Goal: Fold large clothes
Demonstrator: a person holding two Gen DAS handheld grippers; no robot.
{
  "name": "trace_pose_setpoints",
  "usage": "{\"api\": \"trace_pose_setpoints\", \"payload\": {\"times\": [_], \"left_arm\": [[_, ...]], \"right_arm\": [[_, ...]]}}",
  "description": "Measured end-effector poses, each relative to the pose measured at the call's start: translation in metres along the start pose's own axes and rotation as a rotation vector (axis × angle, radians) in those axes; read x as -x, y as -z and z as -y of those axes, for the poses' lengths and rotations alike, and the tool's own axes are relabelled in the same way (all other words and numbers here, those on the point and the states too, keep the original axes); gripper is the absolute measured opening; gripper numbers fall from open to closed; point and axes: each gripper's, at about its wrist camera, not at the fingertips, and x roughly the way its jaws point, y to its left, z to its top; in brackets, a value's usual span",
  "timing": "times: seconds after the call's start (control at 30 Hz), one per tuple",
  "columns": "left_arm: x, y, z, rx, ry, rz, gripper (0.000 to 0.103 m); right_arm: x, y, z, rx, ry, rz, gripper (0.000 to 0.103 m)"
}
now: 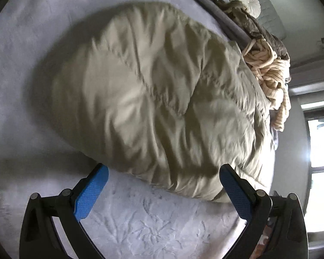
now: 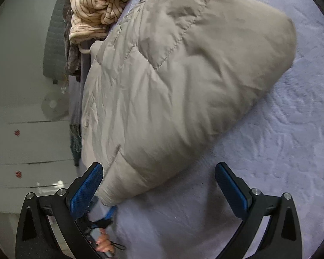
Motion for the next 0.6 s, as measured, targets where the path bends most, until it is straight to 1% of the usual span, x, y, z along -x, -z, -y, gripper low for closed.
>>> {"api": "trace_pose_setpoints", "payload": {"times": [0.1, 0.23, 0.33, 0.5, 0.53, 0.57, 0.6], "left_arm": [[-0.013, 0.002, 0.002, 0.010, 0.030, -0.013, 0.103], [-0.022, -0.010, 0.016, 0.025, 0.050, 0.043, 0.103], [-0.027, -0.024, 0.023, 0.058, 0.046, 0.088, 0.103], [-0.040, -0.040, 0.023, 0.112, 0.018, 0.129, 0.103], [-0.040, -0.041, 0.024, 0.119, 0.015, 0.138, 0.100], [-0.038, -0.041, 0.025, 0.120, 0.009, 0.154, 0.087], [-0.036, -0.040, 0.025, 0.113, 0.006, 0.163, 0.078]], "right_arm": [[-0.010, -0.003, -0.003, -0.007, -0.033, -0.012, 0.103], [-0.026, -0.010, -0.015, 0.017, -0.061, -0.023, 0.103], [-0.035, -0.015, -0.021, 0.028, -0.082, -0.022, 0.103], [-0.056, -0.023, -0.014, -0.035, -0.125, -0.020, 0.103], [-0.058, -0.024, -0.013, -0.048, -0.127, -0.014, 0.103], [-0.058, -0.024, -0.013, -0.063, -0.129, -0.007, 0.103], [-0.057, -0.024, -0.012, -0.075, -0.133, -0.003, 0.102]]}}
